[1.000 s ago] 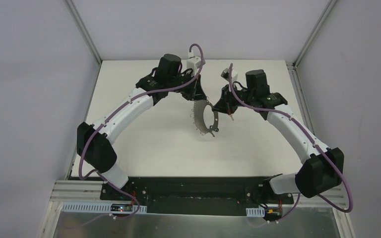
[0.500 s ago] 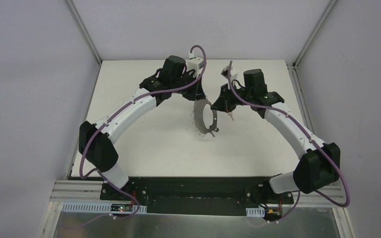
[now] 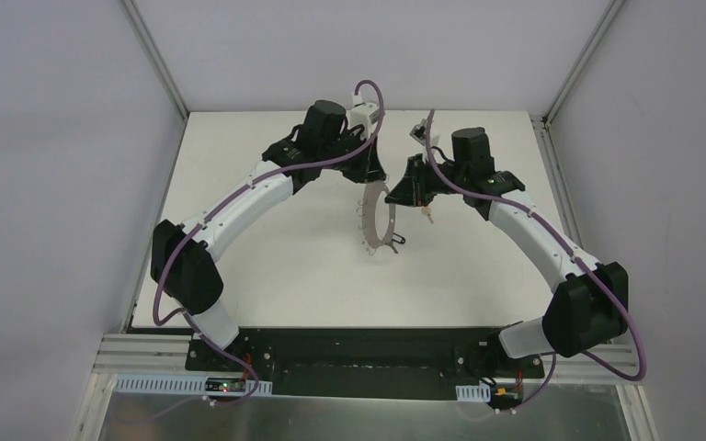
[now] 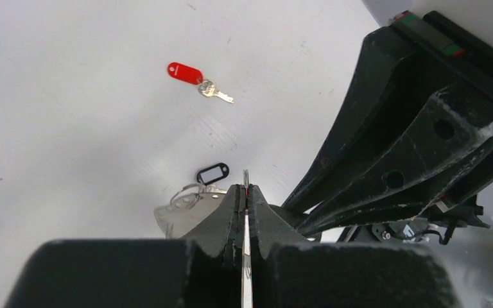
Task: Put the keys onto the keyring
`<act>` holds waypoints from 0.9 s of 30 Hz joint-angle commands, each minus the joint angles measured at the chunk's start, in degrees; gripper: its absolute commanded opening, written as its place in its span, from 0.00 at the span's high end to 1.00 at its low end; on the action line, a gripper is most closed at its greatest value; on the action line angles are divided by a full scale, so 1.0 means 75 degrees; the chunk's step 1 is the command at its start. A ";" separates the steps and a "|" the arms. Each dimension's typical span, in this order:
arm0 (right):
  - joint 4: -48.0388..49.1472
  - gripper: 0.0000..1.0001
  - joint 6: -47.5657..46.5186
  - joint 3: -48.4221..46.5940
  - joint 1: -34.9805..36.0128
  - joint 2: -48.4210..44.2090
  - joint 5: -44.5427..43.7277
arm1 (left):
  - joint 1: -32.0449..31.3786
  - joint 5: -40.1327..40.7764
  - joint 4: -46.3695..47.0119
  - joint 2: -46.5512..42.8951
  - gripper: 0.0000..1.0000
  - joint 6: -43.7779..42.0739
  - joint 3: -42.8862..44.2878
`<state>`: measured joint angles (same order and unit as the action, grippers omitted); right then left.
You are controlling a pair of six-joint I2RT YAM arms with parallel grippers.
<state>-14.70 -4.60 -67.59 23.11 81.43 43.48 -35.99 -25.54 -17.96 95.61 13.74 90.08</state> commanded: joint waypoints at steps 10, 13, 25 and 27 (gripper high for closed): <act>0.0436 0.55 -0.0453 0.0048 -0.0560 -0.0794 0.2041 | 0.0478 -0.3277 0.3136 -0.0224 1.00 0.0519 -0.0843; 0.0403 0.51 -0.0482 0.0059 -0.0869 -0.1049 0.2401 | 0.0509 -0.3891 0.3695 -0.0172 1.00 0.0666 -0.0843; 0.0030 0.56 -0.0824 -0.0210 -0.1527 -0.1506 0.2504 | 0.0509 -0.4959 0.5451 -0.0112 1.00 0.1746 -0.1149; 0.0015 0.56 -0.0806 -0.0269 -0.1554 -0.1494 0.2582 | 0.0509 -0.4928 0.5416 -0.0136 1.00 0.1695 -0.1212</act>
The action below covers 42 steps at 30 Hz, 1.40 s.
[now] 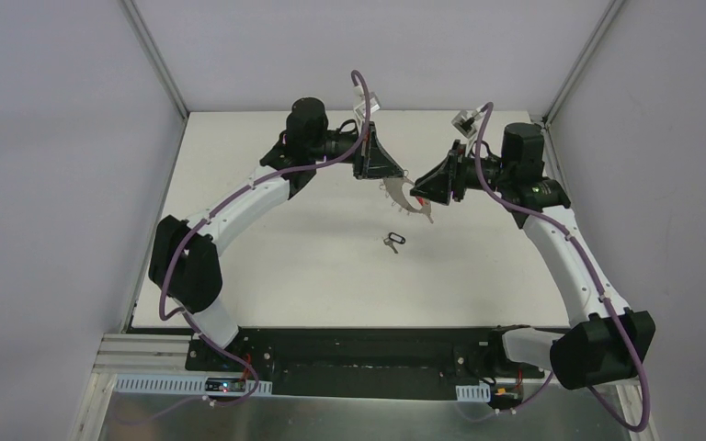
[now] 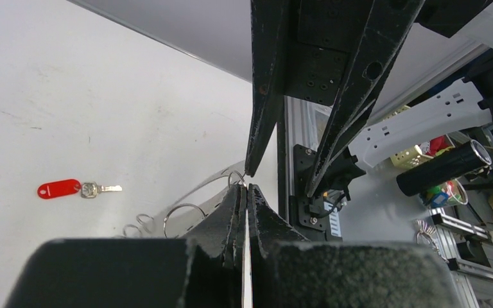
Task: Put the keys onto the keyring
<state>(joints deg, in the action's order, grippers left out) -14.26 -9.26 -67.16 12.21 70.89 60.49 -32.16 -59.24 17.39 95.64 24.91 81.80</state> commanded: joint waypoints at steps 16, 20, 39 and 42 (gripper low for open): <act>-0.0101 0.65 -0.0520 -0.0407 -0.0119 0.0081 0.0381 | -0.0101 -0.0674 0.0396 -0.0325 1.00 0.0012 -0.0179; -0.0089 0.69 -0.0598 -0.0375 0.0088 0.0176 0.0347 | -0.0170 -0.0711 0.0653 -0.0373 1.00 0.0248 -0.0297; -0.0098 0.83 -0.0853 -0.0223 0.0220 0.0297 0.0096 | -0.0212 -0.0895 0.1050 -0.0346 1.00 0.0627 -0.0320; -0.0085 0.85 -0.0858 -0.0222 0.0239 0.0333 0.0108 | -0.0212 -0.0924 0.1081 -0.0321 1.00 0.0660 -0.0321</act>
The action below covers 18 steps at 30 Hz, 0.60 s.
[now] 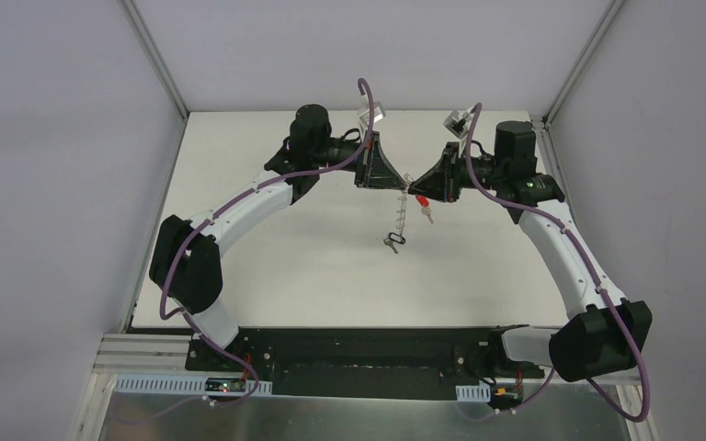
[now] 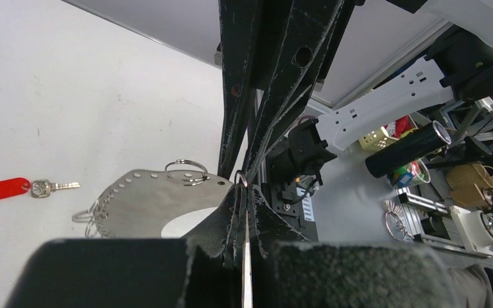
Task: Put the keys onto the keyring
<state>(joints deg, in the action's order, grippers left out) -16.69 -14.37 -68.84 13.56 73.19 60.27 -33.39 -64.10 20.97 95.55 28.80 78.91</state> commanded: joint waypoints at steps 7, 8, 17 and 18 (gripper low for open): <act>0.0273 0.87 -0.0181 0.0003 0.0129 0.0057 0.0364 | -0.0048 -0.0366 0.0722 -0.0231 1.00 0.0254 0.0075; 0.0269 0.87 -0.0181 0.0003 0.0135 0.0063 0.0381 | -0.0048 -0.0368 0.0730 -0.0216 1.00 0.0267 0.0074; 0.0178 0.94 -0.0297 -0.0054 0.0207 0.0074 0.0662 | -0.0060 -0.0417 0.0749 -0.0166 1.00 0.0309 0.0072; 0.0158 0.96 -0.0309 -0.0062 0.0216 0.0068 0.0692 | -0.0060 -0.0425 0.0741 -0.0152 1.00 0.0307 0.0062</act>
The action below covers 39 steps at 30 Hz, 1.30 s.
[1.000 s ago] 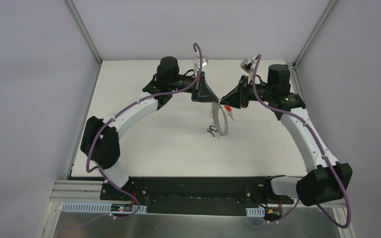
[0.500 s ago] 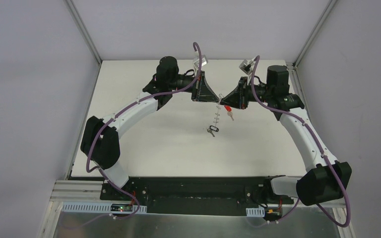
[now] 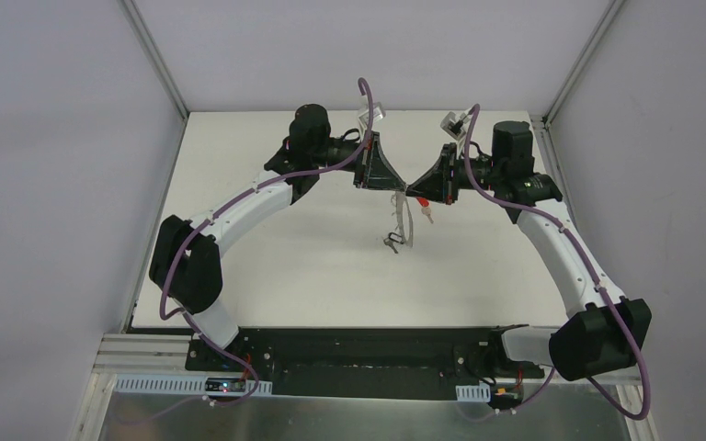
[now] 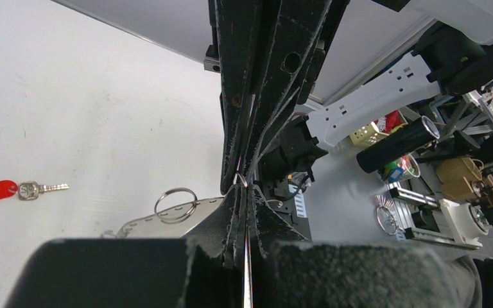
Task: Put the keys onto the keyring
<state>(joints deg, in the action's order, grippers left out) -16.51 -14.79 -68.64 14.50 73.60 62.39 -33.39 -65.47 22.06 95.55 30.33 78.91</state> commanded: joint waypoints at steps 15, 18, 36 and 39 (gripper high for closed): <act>-0.1003 1.00 -0.1040 -0.0504 0.0094 -0.0239 -0.0594 | -0.0054 -0.0115 -0.0726 -0.0072 1.00 -0.0848 0.0476; -0.1135 1.00 -0.1066 -0.0630 0.0134 -0.0242 -0.0791 | -0.0058 -0.0078 -0.1012 -0.0050 1.00 -0.1051 0.0544; -0.2433 1.00 -0.1822 -0.1582 0.1122 0.0266 -0.2993 | -0.0097 0.0905 -0.3945 -0.0140 0.64 -0.3427 0.1496; -0.2503 1.00 -0.1826 -0.1650 0.1170 0.0305 -0.2949 | -0.0172 0.1006 -0.4206 -0.0130 0.61 -0.3882 0.1512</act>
<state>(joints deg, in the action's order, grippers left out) -34.26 -27.24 -77.58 22.63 75.81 41.74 -33.56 -59.27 -6.00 95.66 7.88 88.03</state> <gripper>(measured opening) 0.007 0.372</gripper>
